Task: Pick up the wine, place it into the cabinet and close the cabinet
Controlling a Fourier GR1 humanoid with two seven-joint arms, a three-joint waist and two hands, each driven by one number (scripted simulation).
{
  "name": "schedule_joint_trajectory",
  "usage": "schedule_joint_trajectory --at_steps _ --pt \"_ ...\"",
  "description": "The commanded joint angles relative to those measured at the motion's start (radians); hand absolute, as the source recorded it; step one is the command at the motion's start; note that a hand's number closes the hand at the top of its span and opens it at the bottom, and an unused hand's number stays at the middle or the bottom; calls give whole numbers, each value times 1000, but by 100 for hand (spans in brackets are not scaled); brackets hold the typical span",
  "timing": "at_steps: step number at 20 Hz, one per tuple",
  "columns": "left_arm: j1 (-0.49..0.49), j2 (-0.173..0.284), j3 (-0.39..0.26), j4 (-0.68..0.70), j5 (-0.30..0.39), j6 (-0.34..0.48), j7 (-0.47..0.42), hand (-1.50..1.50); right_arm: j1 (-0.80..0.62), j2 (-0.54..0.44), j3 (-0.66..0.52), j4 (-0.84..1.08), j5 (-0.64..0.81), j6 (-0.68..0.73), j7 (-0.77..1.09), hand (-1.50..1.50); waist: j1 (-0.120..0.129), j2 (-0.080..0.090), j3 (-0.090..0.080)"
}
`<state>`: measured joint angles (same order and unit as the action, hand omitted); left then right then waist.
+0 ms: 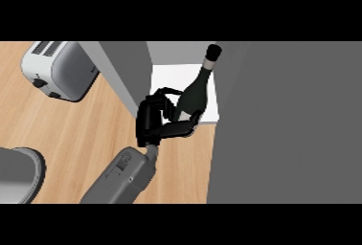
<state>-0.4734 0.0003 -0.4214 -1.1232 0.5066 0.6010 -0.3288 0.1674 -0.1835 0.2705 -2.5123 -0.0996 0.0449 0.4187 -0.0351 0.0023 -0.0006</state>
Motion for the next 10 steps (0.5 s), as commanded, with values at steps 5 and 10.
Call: schedule_joint_trajectory --at_steps 5,10 --pt "-62 0 -38 165 140 -16 -127 150 63 -14 -13 -231 -110 13 117 -150 -2 0 -1" --pt "-130 0 44 258 225 -83 -137 150 87 -13 -60 -187 -137 48 37 -150 6 0 0"
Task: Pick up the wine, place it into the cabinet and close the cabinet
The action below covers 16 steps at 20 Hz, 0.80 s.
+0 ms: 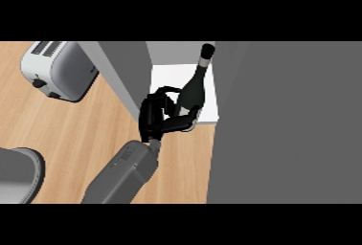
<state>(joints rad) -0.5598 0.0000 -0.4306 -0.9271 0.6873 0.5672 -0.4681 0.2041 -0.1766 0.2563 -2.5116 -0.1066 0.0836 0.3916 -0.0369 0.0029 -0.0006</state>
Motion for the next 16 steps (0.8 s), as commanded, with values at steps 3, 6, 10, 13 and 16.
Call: schedule_joint_trajectory --at_steps 3,6,10,13,16 --pt "-88 0 12 126 115 -38 -38 150 45 6 9 -184 -97 -7 80 -150 2 0 0" --pt "-67 0 -24 167 178 -35 -129 150 68 23 83 -211 -41 -19 95 -150 -15 1 -1" --pt "-211 0 15 265 199 -35 -63 150 26 5 40 -194 -75 -11 119 -150 -6 3 -1" --pt "-243 0 -1 250 228 9 -31 150 86 -10 -27 -186 -132 27 60 -150 -6 -1 1" --pt "-309 0 36 320 247 -1 -51 150 29 6 -37 -152 -132 13 63 -150 -3 3 0"
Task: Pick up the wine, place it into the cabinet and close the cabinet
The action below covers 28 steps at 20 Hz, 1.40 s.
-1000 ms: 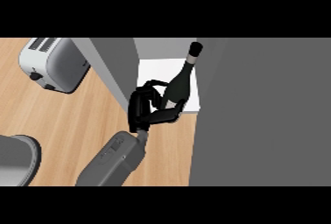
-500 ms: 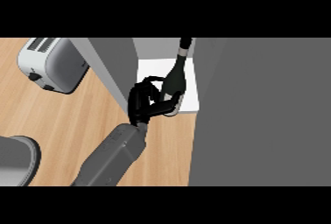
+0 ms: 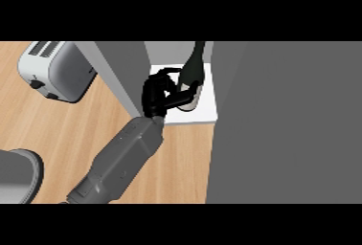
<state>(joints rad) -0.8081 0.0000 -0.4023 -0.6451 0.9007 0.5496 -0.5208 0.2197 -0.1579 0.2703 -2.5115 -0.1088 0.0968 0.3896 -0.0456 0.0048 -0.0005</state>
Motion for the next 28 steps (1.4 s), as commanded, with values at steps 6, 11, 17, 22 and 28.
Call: schedule_joint_trajectory --at_steps 6,11,17,22,28 --pt "-184 0 53 154 35 3 3 150 33 -11 -30 -175 -119 6 83 -150 -4 2 0" --pt "-303 8 73 269 -35 66 33 150 40 -12 -67 -130 -141 37 32 -150 -1 3 1" --pt "-333 77 57 412 -103 109 12 -150 -2 20 -28 -88 -93 21 35 -150 -1 9 1" --pt "-339 67 35 484 -152 132 7 -150 21 26 -19 -131 -102 16 69 -150 -3 8 0" --pt "-371 75 51 546 -163 127 37 -150 78 16 -21 -122 -102 61 -8 -150 -20 11 1"
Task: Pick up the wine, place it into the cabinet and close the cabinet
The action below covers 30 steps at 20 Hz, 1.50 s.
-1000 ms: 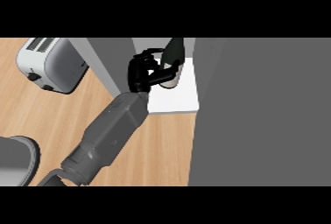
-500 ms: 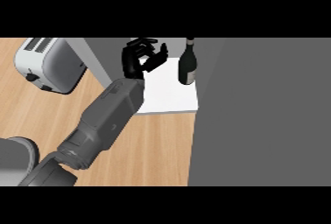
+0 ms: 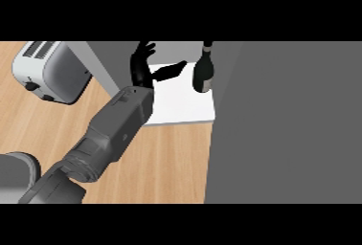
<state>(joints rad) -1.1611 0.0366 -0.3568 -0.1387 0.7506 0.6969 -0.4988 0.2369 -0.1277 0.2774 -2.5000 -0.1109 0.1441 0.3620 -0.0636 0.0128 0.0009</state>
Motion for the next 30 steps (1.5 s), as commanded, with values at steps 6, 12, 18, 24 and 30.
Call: schedule_joint_trajectory --at_steps 6,12,18,24,30 --pt "-12 32 14 67 -25 13 -8 -150 30 -17 -32 -144 -129 11 57 -150 -2 9 -2" --pt "28 38 24 35 -41 -82 -85 -150 80 -4 53 -129 -21 18 13 -150 6 2 -2" --pt "15 61 35 -2 -50 -181 -112 -150 97 -10 31 -196 -65 4 60 -150 18 -4 -2" --pt "8 34 67 -83 -38 -238 -153 -150 101 -23 -16 -211 -108 17 48 -150 32 -12 -1" --pt "87 -19 65 -211 -50 -213 -165 -150 153 -2 61 -222 -33 -14 56 -150 59 -24 -1"
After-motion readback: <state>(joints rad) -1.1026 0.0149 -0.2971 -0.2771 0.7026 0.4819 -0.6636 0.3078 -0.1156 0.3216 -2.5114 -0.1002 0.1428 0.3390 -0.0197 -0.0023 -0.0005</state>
